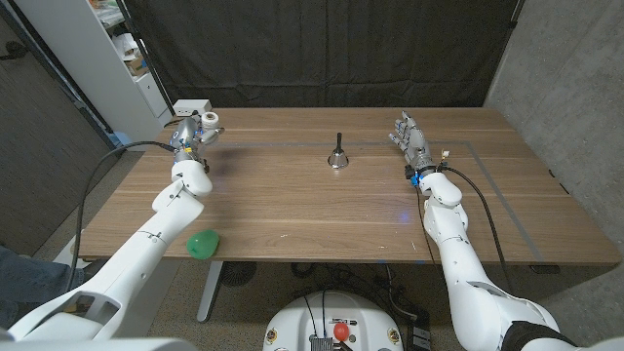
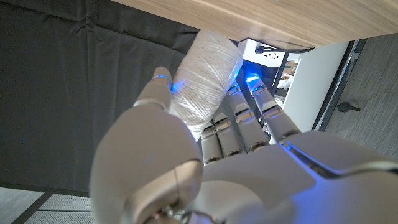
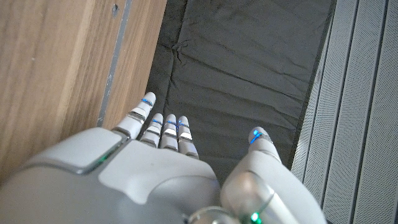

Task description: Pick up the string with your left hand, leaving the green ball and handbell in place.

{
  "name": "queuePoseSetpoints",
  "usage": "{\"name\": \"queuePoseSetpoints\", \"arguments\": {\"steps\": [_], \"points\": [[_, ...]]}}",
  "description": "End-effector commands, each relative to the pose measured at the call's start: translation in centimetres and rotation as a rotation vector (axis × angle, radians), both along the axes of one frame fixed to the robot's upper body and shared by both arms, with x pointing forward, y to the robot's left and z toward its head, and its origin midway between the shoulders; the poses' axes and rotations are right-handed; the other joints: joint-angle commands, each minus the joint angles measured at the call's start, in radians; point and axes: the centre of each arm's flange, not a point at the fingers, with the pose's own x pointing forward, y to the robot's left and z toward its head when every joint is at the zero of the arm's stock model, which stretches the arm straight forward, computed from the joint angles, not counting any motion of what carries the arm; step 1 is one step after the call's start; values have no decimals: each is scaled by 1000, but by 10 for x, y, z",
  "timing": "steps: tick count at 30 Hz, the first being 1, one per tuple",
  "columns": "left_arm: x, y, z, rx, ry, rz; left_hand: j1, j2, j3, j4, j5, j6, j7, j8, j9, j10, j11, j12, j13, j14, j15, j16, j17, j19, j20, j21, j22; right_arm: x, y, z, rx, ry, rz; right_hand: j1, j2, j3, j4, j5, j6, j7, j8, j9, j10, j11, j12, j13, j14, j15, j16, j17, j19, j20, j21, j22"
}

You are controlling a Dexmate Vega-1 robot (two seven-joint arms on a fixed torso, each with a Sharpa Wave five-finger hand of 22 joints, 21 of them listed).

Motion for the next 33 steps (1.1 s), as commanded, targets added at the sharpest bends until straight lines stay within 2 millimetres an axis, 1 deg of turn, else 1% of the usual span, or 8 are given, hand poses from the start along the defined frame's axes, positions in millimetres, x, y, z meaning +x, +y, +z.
{"name": "queuePoseSetpoints", "arguments": {"steps": [1, 5, 12, 21, 27, 29, 33], "points": [[-7, 1, 4, -30, -19, -52, 137, 130, -2, 3, 5, 93, -46, 6, 5, 22, -11, 1, 3, 9, -26, 5, 4, 7, 7, 10, 4, -5, 2, 0, -3, -3, -1, 2, 9, -2, 1, 7, 10, -2, -1, 4, 7, -2, -3, 5, 5, 3, 6, 2, 9, 1, -1, 5], [-10, 0, 6, 1, -21, -40, 137, 130, -2, 4, 5, 94, -45, 6, 5, 26, -11, 2, 4, 11, -28, 5, 4, 8, 7, 10, 4, -6, 2, 0, -3, -5, -4, 2, 9, -2, 1, 7, 11, -2, 0, 4, 7, -4, -3, 5, 6, 3, 6, 2, 9, 1, -1, 5], [-13, 0, 11, -4, -25, -73, 136, 131, -4, 6, 5, 97, -45, 6, 5, 29, -9, 2, 5, 11, -30, 4, 4, 7, 6, 11, 4, -9, 3, 4, -5, -12, -8, 2, 9, -3, 1, 7, 11, -2, 0, 4, 8, -4, -3, 5, 7, 2, 7, 2, 9, 2, 0, 5], [-20, -1, 18, -25, -37, -117, 137, 131, -6, 6, 5, 105, -45, 8, 5, 33, -10, 2, 7, 16, -31, 5, 4, 7, 6, 12, 4, -12, 2, 6, -7, -18, -12, 3, 10, -4, 1, 7, 12, -3, 0, 4, 11, -7, -2, 5, 8, 1, 7, 2, 9, 2, 0, 5], [-24, 3, 24, -84, -28, -182, 138, 132, -7, 7, 6, 110, -46, 8, 5, 38, -9, 2, 8, 18, -30, 6, 5, 9, 5, 14, 4, -14, 1, 9, -9, -23, -15, 3, 10, -5, 1, 7, 12, -3, 0, 4, 11, -5, -2, 5, 9, 1, 7, 2, 9, 2, 0, 5], [-25, 2, 24, -58, -35, -154, 138, 131, -7, 7, 6, 114, -44, 10, 5, 38, -9, 2, 8, 20, -30, 5, 4, 9, 5, 14, 4, -15, 2, 9, -11, -23, -17, 3, 10, -5, 1, 7, 12, -2, 0, 4, 12, -5, -2, 5, 9, 1, 7, 2, 9, 2, -1, 5], [-26, 5, 24, -85, -23, -188, 137, 131, -9, 8, 6, 116, -44, 10, 5, 42, -8, 2, 9, 21, -29, 6, 5, 9, 4, 15, 4, -16, 2, 10, -14, -26, -18, 3, 10, -5, 0, 8, 13, -4, 0, 4, 11, -6, -2, 5, 9, 0, 7, 2, 9, 2, 0, 5]]}}
